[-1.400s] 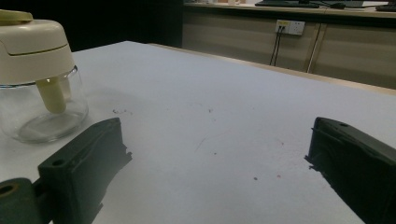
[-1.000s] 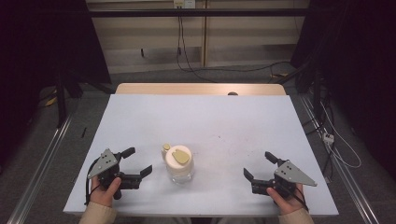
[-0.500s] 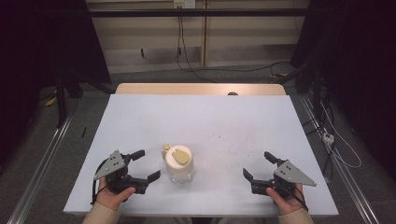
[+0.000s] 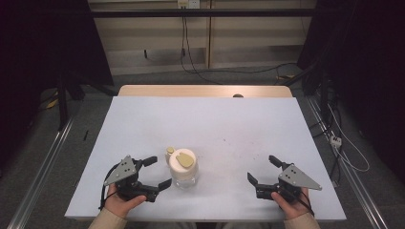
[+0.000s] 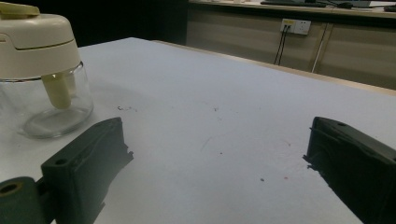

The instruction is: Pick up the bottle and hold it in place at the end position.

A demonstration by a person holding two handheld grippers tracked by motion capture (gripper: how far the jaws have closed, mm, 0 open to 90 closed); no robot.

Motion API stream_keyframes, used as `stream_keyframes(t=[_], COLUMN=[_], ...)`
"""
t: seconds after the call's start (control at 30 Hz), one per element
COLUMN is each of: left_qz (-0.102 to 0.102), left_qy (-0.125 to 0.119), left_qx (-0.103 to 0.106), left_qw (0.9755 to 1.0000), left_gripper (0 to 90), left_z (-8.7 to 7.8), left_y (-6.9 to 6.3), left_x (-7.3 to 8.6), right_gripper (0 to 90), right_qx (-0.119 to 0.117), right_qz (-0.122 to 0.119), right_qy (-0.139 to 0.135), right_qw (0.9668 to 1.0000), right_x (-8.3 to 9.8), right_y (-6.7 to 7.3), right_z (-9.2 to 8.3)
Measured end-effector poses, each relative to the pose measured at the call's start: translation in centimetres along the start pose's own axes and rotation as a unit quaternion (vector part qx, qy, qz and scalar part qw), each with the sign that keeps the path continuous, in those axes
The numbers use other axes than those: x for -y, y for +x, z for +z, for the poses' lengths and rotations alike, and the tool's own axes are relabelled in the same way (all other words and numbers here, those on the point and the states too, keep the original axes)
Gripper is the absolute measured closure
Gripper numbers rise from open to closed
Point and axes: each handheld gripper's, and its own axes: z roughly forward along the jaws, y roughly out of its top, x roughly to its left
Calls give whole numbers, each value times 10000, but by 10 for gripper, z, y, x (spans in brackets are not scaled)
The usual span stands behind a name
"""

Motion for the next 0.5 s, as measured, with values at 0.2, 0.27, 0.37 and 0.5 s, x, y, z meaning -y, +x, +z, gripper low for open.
stream_keyframes(t=[0.2, 0.27, 0.37, 0.5], left_qz=[19, 37, 71, 116], left_qy=[101, 156, 210, 299], left_qx=[-10, -6, 2, -39], left_qw=[9999, 9999, 9998, 9995], left_gripper=[72, 76, 79, 85], left_z=[4, 6, 8, 12], left_y=[0, 0, -1, -2], left_x=[1, 1, 1, 1], right_gripper=[40, 40, 40, 41], right_qx=[1, -8, -14, -23], right_qz=[-21, -21, -23, -45], right_qy=[3, 3, 10, 12], right_qw=[10000, 10000, 10000, 10000], right_x=[0, 0, 0, 0], right_y=[1, 1, 1, 1], right_z=[0, 0, 0, 1])
